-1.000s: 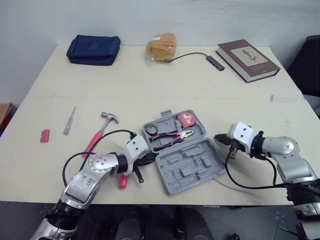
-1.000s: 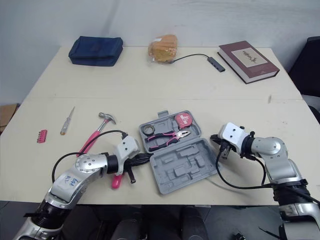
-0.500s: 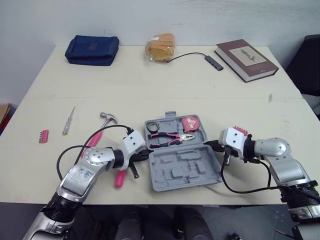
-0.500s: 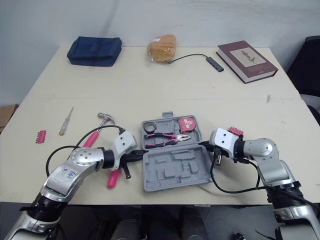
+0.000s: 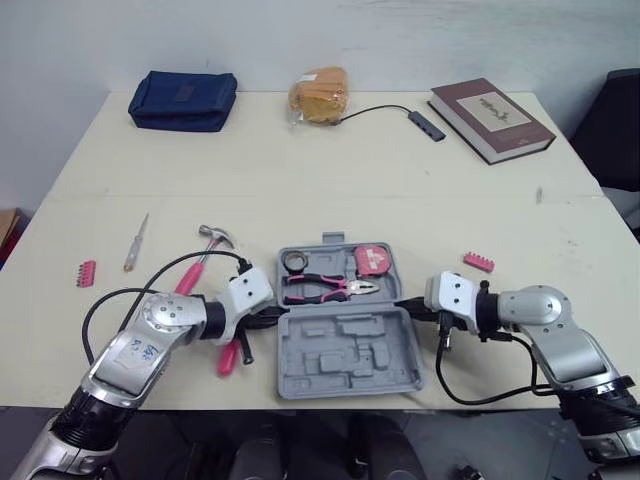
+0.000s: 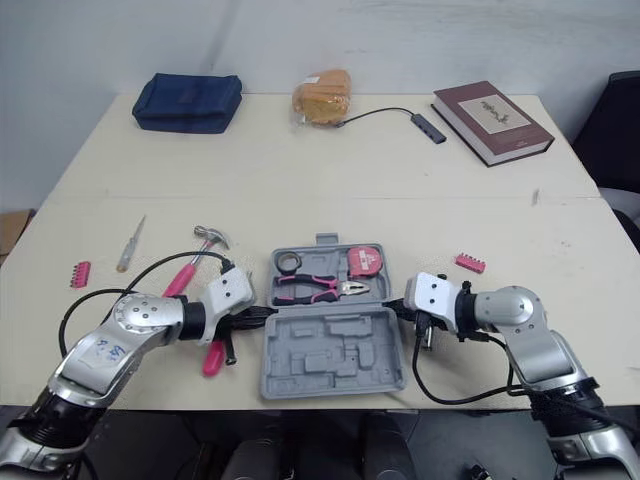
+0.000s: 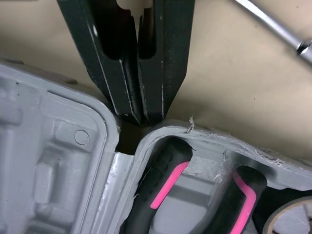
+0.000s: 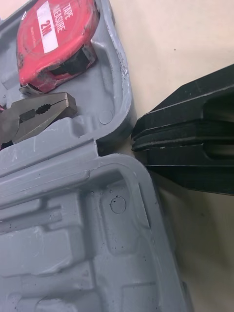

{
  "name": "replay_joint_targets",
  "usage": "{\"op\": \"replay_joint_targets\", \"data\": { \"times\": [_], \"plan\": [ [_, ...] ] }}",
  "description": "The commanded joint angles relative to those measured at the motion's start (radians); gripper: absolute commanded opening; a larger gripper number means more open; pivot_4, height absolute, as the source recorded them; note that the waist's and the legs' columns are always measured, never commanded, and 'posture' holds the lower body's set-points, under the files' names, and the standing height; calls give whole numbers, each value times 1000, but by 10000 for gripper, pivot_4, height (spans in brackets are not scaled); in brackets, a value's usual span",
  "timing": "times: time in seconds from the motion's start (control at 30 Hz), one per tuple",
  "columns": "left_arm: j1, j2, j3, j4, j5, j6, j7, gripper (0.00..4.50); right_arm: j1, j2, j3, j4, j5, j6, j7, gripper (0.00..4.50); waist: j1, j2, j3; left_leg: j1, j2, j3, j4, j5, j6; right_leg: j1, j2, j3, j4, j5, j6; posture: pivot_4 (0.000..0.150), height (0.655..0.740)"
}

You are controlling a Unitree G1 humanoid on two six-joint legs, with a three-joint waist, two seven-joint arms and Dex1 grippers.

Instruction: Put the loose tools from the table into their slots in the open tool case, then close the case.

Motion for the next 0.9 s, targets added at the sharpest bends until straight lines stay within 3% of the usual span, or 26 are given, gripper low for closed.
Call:
{"op": "replay_joint_targets", "data": {
  "times": [0.03, 0.17, 0.37, 0.47, 0.5, 0.53, 0.6, 0.67, 0.7, 0.73, 0.9],
  "plan": [
    [32, 10, 2, -1, 7, -13, -11, 777, -11, 2, 5, -1, -9, -31, -13, 0, 0, 0, 0, 0, 0, 0, 0, 0, 0, 0, 0, 0, 0, 0, 0, 1500, 7400],
    [41, 14, 70, 2, -27, -116, -52, 777, -1, -35, -38, 18, 13, -51, 2, 0, 2, 0, 0, 0, 0, 0, 0, 0, 1, 0, 0, 0, 0, 0, 0, 1500, 7400],
    [126, 104, 277, 16, -154, -209, -208, 777, 94, -154, -215, 26, 150, -62, 83, 0, 10, 0, 0, -2, 0, 0, 0, -1, 1, -1, -1, -1, -1, 0, 0, 1500, 7400],
    [168, 108, 505, 106, -275, -226, -250, 0, 173, -184, -392, 27, 268, 2, 80, 9125, 16, 0, 0, -2, 0, 0, 0, -3, 5, 0, -1, -1, -2, 0, 0, 1500, 7400],
    [183, 118, 578, 154, -291, -224, -247, 0, 206, -203, -447, 36, 284, 16, 83, 14632, 17, 0, 0, -2, 0, 0, 1, -3, 5, -1, -1, -2, -2, 0, 0, 1500, 7400],
    [198, 128, 638, 200, -286, -230, -232, 4053, 240, -220, -492, 53, 278, 5, 84, 20220, 16, 0, 0, -2, 0, 0, 0, -3, 5, -1, -1, -2, -1, 0, 0, 1500, 7400],
    [241, 154, 759, 293, -280, -255, -232, 7708, 308, -250, -578, 99, 262, -26, 80, 28575, 15, 0, 0, -1, 0, 0, 0, -3, 5, -1, -1, -2, -1, 0, -1, 1500, 7400],
    [269, 177, 861, 387, -273, -290, -226, 17318, 346, -258, -647, 152, 256, -62, 60, 39950, 14, 0, 0, -1, 0, 0, -1, -4, 5, -1, -1, -2, -2, 0, -1, 1500, 7400],
    [281, 190, 923, 445, -266, -310, -212, 20290, 356, -257, -686, 188, 251, -94, 42, 42892, 14, 0, 0, -1, 0, 0, -2, -4, 5, -1, -1, -2, -3, 0, -1, 1500, 7400],
    [292, 201, 977, 496, -261, -322, -197, 24981, 361, -254, -719, 223, 246, -134, 26, 45000, 12, 0, 0, -1, 0, 0, -1, -5, 5, -1, -1, -2, -3, 0, -1, 1500, 7400],
    [357, 288, 1116, 810, -189, -461, -151, 44443, 368, -241, -792, 392, 263, -313, 41, 45000, 1, 0, 0, 0, 1, 0, -3, -6, 4, -1, -1, -3, -4, -1, -1, 1500, 7400]
  ]
}}
